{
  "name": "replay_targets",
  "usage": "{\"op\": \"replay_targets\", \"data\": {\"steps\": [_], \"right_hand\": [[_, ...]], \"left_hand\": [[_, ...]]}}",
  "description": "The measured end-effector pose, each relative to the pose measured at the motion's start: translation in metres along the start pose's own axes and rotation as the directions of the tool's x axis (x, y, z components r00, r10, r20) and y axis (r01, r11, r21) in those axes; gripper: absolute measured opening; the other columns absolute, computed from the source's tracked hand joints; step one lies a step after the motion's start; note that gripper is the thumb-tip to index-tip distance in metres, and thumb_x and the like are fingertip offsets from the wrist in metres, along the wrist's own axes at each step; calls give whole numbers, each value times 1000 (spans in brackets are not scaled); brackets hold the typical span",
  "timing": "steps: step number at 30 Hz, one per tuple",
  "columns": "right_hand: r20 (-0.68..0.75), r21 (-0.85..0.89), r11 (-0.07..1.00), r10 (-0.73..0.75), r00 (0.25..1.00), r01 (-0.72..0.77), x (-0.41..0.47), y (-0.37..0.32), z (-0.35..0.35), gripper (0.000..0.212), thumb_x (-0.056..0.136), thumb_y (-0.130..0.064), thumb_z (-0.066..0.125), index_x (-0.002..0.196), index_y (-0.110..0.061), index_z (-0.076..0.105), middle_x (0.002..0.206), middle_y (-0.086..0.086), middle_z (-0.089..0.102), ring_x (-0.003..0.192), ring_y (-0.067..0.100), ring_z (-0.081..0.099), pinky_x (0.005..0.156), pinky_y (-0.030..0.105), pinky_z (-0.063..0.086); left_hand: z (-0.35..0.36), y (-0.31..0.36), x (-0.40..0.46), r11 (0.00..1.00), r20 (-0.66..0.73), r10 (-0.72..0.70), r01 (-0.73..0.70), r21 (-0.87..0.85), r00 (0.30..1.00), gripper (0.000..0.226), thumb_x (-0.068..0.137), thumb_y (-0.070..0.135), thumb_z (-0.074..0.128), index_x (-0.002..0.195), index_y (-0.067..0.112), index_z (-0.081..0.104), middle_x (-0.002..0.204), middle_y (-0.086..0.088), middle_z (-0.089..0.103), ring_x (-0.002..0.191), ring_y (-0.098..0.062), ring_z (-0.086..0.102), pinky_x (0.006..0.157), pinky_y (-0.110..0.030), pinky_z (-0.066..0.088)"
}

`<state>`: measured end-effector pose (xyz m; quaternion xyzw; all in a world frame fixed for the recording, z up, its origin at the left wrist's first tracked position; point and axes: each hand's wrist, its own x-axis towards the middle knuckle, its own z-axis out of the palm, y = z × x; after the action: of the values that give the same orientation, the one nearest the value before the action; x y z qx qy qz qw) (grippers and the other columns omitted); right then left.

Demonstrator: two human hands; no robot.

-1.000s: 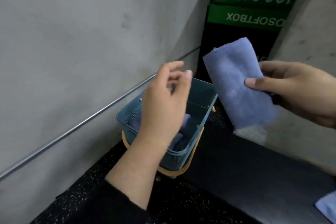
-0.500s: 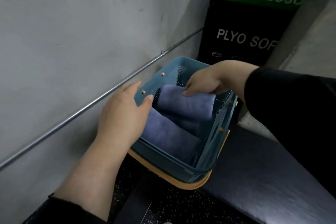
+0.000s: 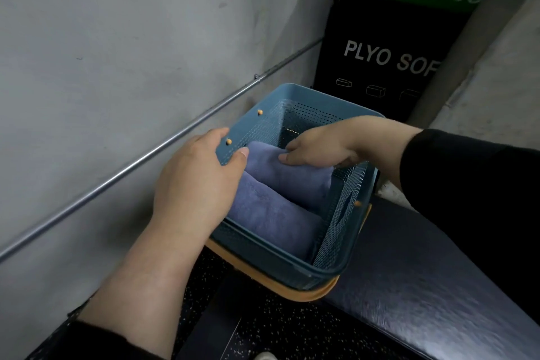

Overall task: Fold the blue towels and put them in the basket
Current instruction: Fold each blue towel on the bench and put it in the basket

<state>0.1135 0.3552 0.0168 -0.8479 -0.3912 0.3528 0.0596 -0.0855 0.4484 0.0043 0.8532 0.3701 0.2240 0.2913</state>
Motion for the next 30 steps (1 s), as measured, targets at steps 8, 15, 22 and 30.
{"op": "replay_targets", "data": {"steps": [8, 15, 22, 30], "right_hand": [[53, -331, 942, -32, 998, 48, -12, -5, 10, 53, 102, -56, 33, 130, -16, 55, 121, 0, 57, 108, 20, 54, 89, 33, 40], [-14, 29, 998, 63, 998, -63, -3, 7, 1, 73, 87, -77, 42, 136, -25, 57, 132, -1, 60, 115, 23, 62, 103, 43, 48], [-76, -125, 992, -42, 996, 33, -6, 3, -2, 54, 89, -70, 48, 111, -25, 70, 106, -8, 68, 98, 14, 66, 91, 36, 53], [-44, 268, 963, 35, 998, -22, -11, 4, 1, 39, 98, -50, 51, 108, -18, 70, 105, 5, 73, 95, 23, 72, 86, 43, 60]], "left_hand": [[0, 0, 0, 1000, 14, -5, 5, -1, 1000, 44, 95, 47, 60, 137, 34, 56, 131, 5, 64, 119, -23, 58, 94, -34, 45], [1, -1, 2, 1000, 5, -3, 3, -1, 1000, 45, 94, 48, 59, 137, 33, 57, 127, 4, 66, 116, -24, 60, 96, -37, 48], [2, -3, 3, 1000, 8, -2, 2, -21, 1000, 45, 95, 49, 57, 137, 33, 57, 125, 4, 67, 113, -22, 61, 97, -40, 50], [1, -4, 3, 1000, 19, 3, -2, -18, 1000, 45, 96, 48, 56, 138, 32, 57, 128, 5, 66, 117, -22, 60, 98, -40, 49]]}}
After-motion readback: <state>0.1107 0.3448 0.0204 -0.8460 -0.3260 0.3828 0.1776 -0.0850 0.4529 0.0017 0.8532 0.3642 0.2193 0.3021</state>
